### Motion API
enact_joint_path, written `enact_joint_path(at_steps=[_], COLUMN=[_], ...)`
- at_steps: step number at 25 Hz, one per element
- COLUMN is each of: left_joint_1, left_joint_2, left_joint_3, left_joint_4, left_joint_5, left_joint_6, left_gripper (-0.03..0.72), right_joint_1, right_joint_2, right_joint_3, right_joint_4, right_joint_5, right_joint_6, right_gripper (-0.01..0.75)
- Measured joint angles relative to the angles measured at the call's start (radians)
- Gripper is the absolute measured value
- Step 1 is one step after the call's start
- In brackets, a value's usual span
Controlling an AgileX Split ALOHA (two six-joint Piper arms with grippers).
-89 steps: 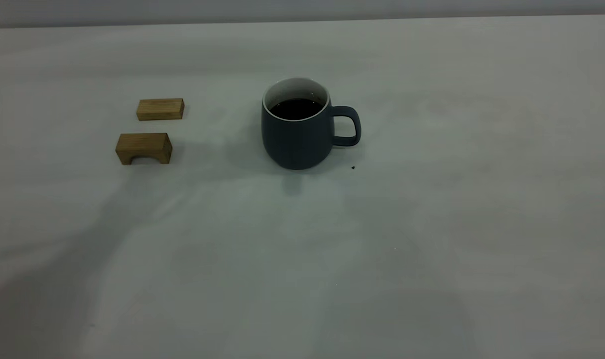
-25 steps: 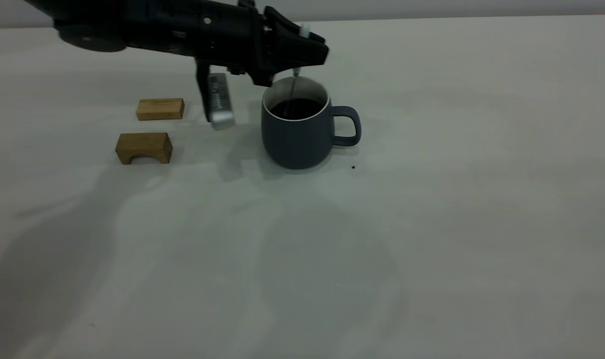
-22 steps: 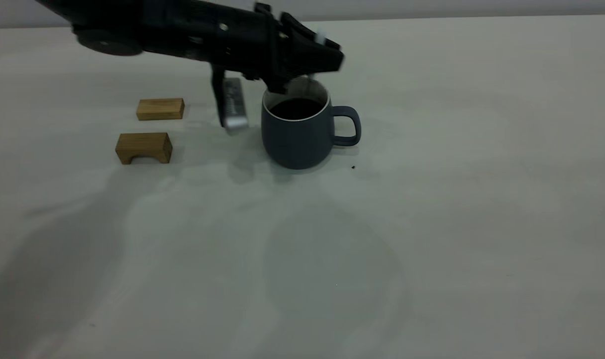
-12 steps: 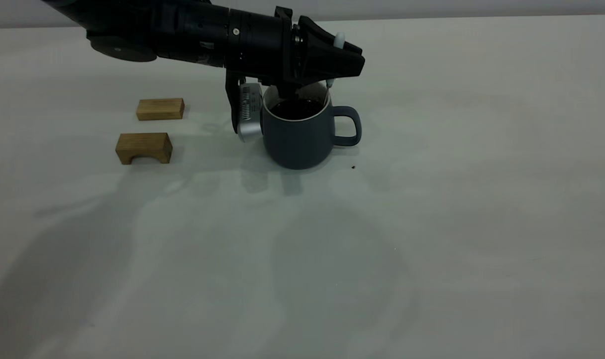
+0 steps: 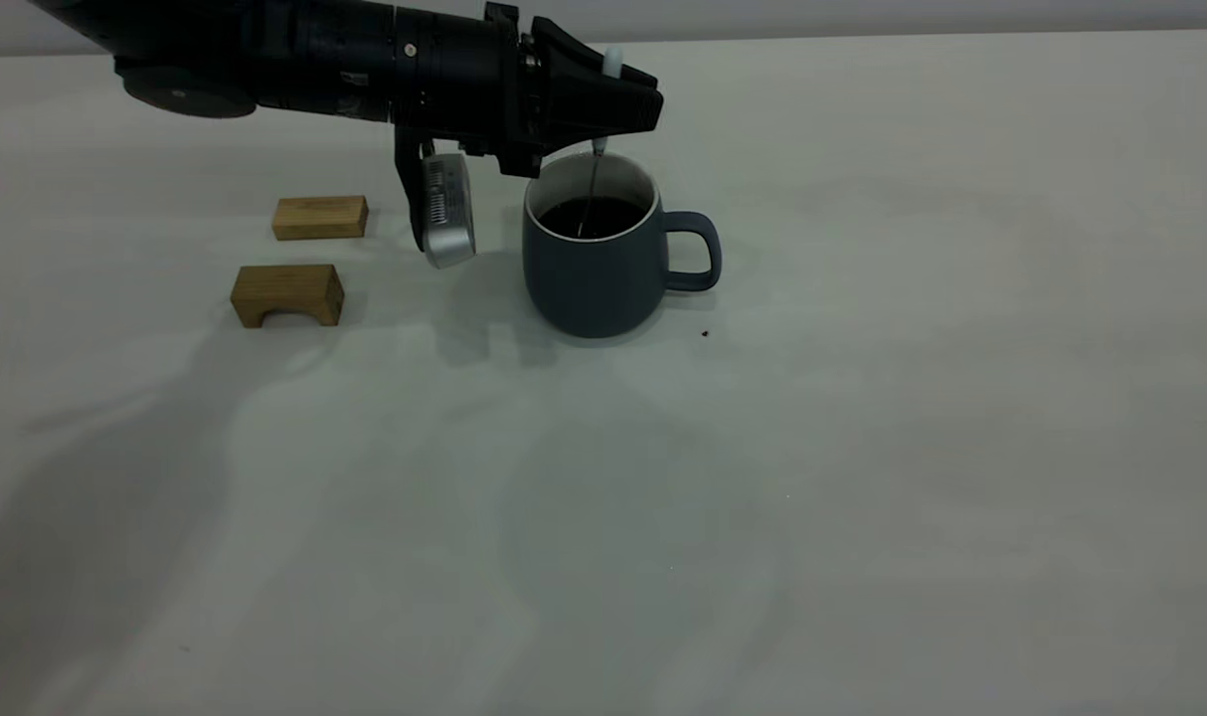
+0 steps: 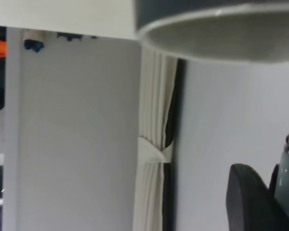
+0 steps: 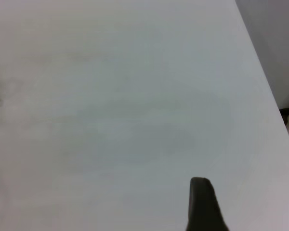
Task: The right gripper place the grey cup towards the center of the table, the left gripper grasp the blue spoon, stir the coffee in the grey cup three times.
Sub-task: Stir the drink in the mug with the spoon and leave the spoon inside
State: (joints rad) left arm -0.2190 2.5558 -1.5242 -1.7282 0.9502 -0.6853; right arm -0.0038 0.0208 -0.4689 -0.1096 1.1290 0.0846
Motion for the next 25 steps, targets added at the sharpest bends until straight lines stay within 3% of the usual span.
enact_joint_path(at_steps=[6, 16, 21, 25], left_joint_1=[-0.021, -0.01, 0.029, 0.012], left_joint_2=[0.0, 0.0, 0.0, 0.0], left_joint_3=[0.0, 0.0, 0.0, -0.003], left_joint_4=[-0.002, 0.115, 0.085, 0.008], left_joint_5=[-0.018, 0.11, 0.091, 0.018], left_joint_6=[0.0, -0.017, -0.035, -0.027], left_gripper=[0.132, 0.132, 0.132, 0.132], right_joint_1=[0.0, 0.0, 0.0, 0.0], right_joint_2=[0.0, 0.0, 0.0, 0.0], right_joint_3=[0.0, 0.0, 0.0, 0.0], right_joint_4=[0.0, -0.001, -0.001, -0.001], right_joint_5=[0.0, 0.0, 0.0, 0.0], right_joint_6=[0.0, 0.0, 0.0, 0.0], right_gripper=[0.511, 0.511, 0.511, 0.511])
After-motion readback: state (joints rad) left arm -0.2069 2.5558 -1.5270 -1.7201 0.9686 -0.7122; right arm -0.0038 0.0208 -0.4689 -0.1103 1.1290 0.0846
